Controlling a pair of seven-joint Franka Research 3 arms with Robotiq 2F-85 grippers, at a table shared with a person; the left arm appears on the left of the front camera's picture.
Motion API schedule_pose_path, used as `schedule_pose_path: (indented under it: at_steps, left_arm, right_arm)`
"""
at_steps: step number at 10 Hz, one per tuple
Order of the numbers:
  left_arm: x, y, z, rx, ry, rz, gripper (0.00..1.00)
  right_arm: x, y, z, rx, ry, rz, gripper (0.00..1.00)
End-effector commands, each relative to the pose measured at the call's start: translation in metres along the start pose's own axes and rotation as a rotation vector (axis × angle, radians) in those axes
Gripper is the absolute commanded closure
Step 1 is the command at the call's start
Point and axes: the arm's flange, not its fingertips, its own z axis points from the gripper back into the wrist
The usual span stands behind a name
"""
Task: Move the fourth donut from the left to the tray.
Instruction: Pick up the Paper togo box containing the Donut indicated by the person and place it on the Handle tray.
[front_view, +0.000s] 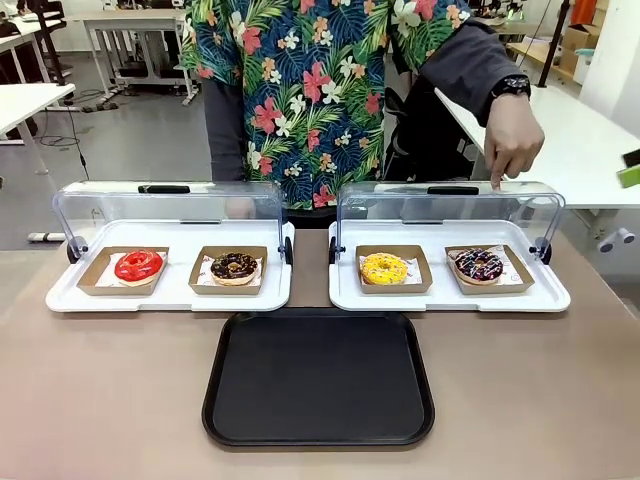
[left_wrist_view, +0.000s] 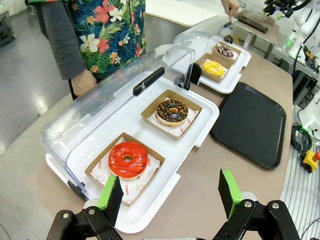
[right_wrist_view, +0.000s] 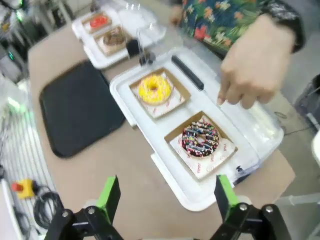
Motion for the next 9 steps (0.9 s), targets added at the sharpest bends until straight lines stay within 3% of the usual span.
schedule_pose_path:
  at_steps: [1,3,5,6,9]
  left_arm:
    - [0.002,-0.001,0.000,-0.003,-0.027,0.001,0.00]
    - [0.002,-0.001,0.000,-0.003,-0.027,0.001,0.00]
    - [0.002,-0.001,0.000,-0.003,-0.027,0.001,0.00]
    - [0.002,-0.001,0.000,-0.003,-0.027,0.001,0.00]
    - [0.002,-0.001,0.000,-0.003,-0.027,0.001,0.00]
  right_arm:
    - [-0.001,-0.002,-0.031,-0.036,0.178,0.189,0.00]
    - [-0.012,0.013,-0.069,-0.078,0.303,0.419,0.00]
    - [-0.026,0.030,-0.093,-0.084,0.352,0.527,0.00]
    - [-0.036,0.037,-0.112,-0.152,0.390,0.637,0.00]
    - [-0.031,0.036,-0.114,-0.097,0.409,0.605,0.00]
